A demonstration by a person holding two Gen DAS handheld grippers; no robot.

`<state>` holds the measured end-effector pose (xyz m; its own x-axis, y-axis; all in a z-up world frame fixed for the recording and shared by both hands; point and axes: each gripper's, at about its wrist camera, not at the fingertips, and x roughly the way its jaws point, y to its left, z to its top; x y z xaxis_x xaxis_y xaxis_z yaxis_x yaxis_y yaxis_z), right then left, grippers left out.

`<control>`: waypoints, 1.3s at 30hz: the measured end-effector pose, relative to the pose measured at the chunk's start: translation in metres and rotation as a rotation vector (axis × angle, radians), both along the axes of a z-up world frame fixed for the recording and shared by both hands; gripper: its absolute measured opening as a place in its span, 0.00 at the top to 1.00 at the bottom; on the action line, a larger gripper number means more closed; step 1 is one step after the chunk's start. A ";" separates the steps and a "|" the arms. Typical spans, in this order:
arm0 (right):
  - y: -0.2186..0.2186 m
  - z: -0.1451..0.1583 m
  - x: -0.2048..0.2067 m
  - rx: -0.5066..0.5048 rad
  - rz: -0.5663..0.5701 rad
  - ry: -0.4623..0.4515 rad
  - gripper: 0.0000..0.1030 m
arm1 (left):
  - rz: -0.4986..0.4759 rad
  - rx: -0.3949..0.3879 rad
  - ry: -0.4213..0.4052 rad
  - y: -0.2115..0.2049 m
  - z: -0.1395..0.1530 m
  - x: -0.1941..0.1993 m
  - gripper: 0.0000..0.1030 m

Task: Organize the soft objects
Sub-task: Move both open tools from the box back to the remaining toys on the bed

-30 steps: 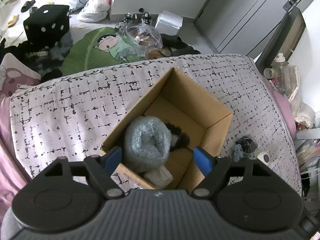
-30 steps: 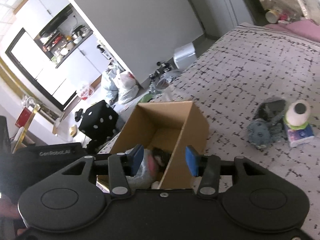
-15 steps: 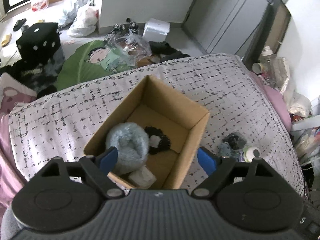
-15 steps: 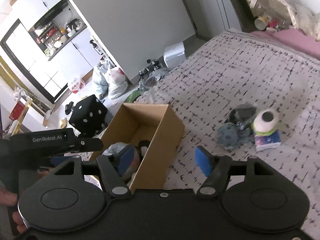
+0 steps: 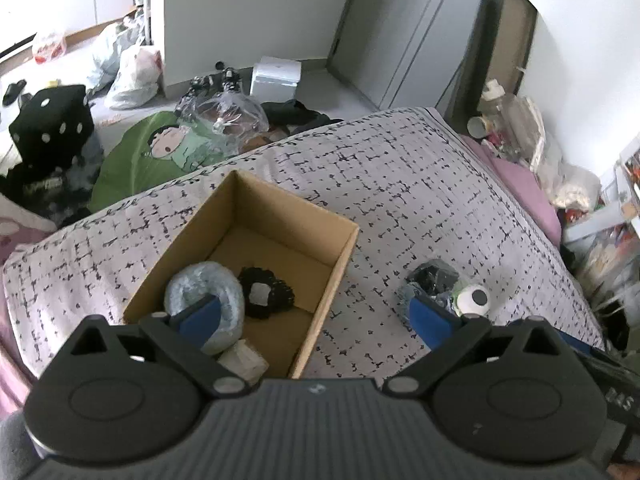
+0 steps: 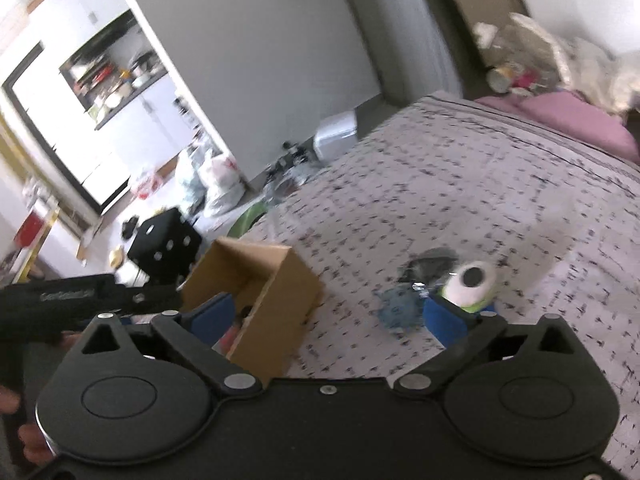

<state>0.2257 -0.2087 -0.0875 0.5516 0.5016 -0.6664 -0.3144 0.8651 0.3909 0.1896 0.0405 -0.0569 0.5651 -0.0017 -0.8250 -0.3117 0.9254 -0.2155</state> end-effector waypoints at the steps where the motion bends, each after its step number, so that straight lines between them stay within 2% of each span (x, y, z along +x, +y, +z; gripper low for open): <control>1: -0.004 -0.005 0.001 0.005 -0.005 0.008 0.01 | -0.003 0.006 -0.003 -0.003 0.000 0.001 0.02; 6: -0.018 -0.019 0.003 -0.035 -0.029 -0.004 0.01 | -0.028 0.004 -0.025 -0.020 0.000 0.003 0.00; 18: -0.050 -0.029 0.010 0.011 -0.084 0.008 0.01 | -0.082 0.033 -0.078 -0.062 -0.001 0.015 0.00; 39: -0.096 -0.035 0.022 0.023 -0.232 0.042 0.01 | -0.129 0.069 0.015 -0.102 -0.039 0.043 0.00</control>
<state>0.2478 -0.3050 -0.1227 0.6258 0.3799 -0.6812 -0.0907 0.9029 0.4202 0.2330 -0.0619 -0.0955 0.5517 -0.0168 -0.8338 -0.1919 0.9704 -0.1465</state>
